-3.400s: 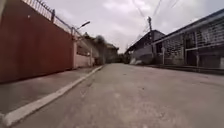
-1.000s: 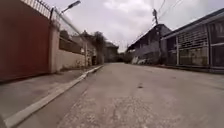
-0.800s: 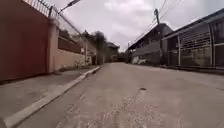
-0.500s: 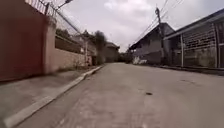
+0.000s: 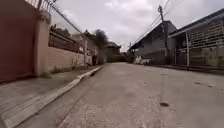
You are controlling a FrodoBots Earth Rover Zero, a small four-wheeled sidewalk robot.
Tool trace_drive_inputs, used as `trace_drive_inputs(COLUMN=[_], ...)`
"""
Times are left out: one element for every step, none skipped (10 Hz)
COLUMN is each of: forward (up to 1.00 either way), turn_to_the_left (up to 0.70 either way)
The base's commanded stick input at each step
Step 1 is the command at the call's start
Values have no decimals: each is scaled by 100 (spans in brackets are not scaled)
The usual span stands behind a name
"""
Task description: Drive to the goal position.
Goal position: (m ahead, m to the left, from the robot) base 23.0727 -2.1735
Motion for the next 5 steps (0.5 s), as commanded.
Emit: trace_drive_inputs(forward=[100, 100, 100, 100, 100], turn_to_the_left=[0, 0, 0, 0, 0])
